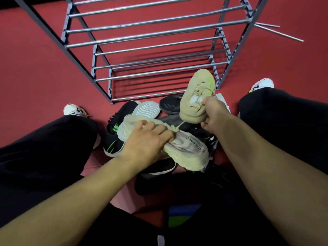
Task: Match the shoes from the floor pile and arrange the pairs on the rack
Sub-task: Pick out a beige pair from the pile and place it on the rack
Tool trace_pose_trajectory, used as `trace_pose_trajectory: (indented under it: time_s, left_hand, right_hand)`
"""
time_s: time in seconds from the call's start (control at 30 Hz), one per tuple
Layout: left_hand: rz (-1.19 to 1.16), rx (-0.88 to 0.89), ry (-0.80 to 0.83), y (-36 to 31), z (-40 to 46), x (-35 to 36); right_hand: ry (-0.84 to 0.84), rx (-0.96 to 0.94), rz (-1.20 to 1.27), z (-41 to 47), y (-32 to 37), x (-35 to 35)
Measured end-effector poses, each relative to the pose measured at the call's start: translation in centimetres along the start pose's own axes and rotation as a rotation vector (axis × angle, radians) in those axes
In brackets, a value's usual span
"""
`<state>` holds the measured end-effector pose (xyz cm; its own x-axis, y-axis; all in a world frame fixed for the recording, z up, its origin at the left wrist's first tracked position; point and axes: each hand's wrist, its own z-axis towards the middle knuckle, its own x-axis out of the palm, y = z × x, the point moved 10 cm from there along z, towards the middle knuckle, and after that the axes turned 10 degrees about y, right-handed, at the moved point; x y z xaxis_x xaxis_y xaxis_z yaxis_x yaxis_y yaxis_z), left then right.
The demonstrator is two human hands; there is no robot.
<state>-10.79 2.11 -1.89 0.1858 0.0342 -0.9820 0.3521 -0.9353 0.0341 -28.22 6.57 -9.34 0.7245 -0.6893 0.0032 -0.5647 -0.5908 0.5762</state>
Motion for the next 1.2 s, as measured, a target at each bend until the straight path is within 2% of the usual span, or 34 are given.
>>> trace_pose_trajectory:
  time_s: [0.03,0.07,0.13,0.2,0.23,0.27,0.37,0.47,0.53,0.6,0.67,0.73,0.97,1.1,1.2]
  left_hand:
    - [0.009,-0.056,-0.058,1.8,0.0,0.7]
    - [0.024,-0.111,-0.039,3.5,0.1,2.0]
    - [-0.031,-0.222,0.192,6.0,0.1,6.4]
    - [-0.255,-0.348,0.471,7.0,-1.4,11.6]
    - [-0.367,-0.409,0.576,7.1,-2.4,13.7]
    - [-0.446,-0.446,0.608,6.9,-3.0,14.8]
    - [-0.622,-0.546,0.478,7.5,-3.1,14.6]
    - [-0.867,-0.818,0.359,9.7,-4.1,14.7]
    - [-0.880,-0.963,0.426,10.7,-5.6,16.6]
    - [-0.837,-0.940,0.550,10.5,-6.1,18.4]
    - [-0.800,-0.903,0.557,10.5,-5.9,19.1]
    - [-0.840,-0.942,0.550,10.4,-6.0,19.9]
    - [-1.433,-1.148,0.446,8.9,-6.9,20.9]
    - [-1.633,-1.152,0.479,7.6,-6.8,20.0]
    - [-1.685,-1.156,0.367,7.9,-5.9,17.4]
  right_hand:
    - [-0.002,0.001,-0.004,0.0,-0.1,0.0]
    - [0.000,0.001,-0.016,0.0,-0.2,0.1]
    - [0.015,-0.001,-0.086,0.1,-0.5,0.5]
    - [0.037,0.003,-0.198,0.4,-0.9,0.9]
    - [0.046,0.003,-0.258,0.6,-1.2,1.1]
    - [0.045,0.003,-0.321,0.8,-1.5,1.1]
    - [0.025,-0.001,-0.448,1.6,-2.3,1.1]
    - [0.012,-0.006,-0.507,2.1,-2.9,1.3]
    - [0.010,0.015,-0.524,2.4,-3.3,1.4]
    - [0.022,0.014,-0.533,2.8,-3.4,1.7]
    - [0.035,-0.005,-0.554,3.0,-3.3,1.9]
    - [0.054,-0.028,-0.569,3.1,-3.3,2.1]
    - [0.088,-0.039,-0.508,2.8,-3.5,2.6]
    - [0.102,-0.090,-0.471,2.5,-2.6,3.6]
    - [0.100,-0.189,-0.439,1.4,-1.0,4.2]
